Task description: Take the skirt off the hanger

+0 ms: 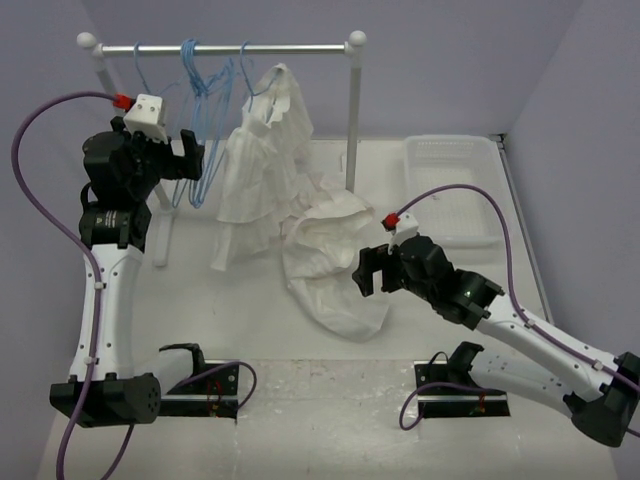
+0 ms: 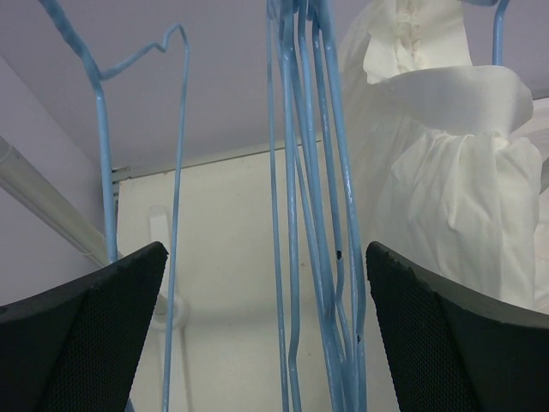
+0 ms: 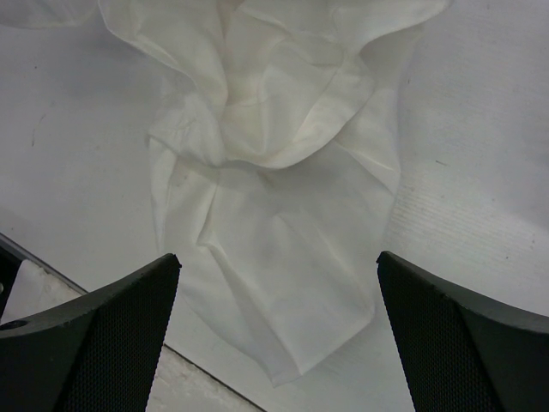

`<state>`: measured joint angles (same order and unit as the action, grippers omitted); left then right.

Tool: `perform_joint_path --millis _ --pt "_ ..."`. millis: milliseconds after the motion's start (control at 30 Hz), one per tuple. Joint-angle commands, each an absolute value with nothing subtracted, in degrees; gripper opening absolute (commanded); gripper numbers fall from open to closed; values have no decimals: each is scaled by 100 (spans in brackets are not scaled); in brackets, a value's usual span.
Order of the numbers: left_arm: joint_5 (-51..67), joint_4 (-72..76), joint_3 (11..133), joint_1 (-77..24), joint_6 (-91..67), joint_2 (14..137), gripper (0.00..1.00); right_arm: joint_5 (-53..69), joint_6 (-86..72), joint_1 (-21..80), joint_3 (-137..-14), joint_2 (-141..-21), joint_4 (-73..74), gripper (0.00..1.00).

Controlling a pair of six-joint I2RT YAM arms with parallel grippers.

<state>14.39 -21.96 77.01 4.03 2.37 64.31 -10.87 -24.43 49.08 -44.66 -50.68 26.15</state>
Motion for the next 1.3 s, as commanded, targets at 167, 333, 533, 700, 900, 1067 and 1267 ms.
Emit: perform_joint_path --millis 167,333,533,700,900,1067,1267 --pt "1406 -2057 7814 387 325 6249 100 -1046 -2347 4896 -4561 -5229 2470 99" --pt "1415 -1969 7805 396 325 6056 100 -1055 -2303 4896 -4614 -5335 2461 99" --pt "1301 -2030 7919 396 334 5985 100 -1028 -2294 4896 -4606 -5379 2417 99" --pt "958 -2197 7963 396 422 6239 100 -1020 -2294 4896 -4623 -5440 2391 99" --pt "905 -2285 8042 396 431 6512 87 -967 -2312 4896 -4623 -5493 2417 99" --pt "958 -2233 7972 396 439 6530 76 -976 -2347 4896 -4614 -5493 2434 99" --pt "1151 -2180 7945 396 457 6539 70 -984 -2347 4896 -4623 -5537 2426 99"
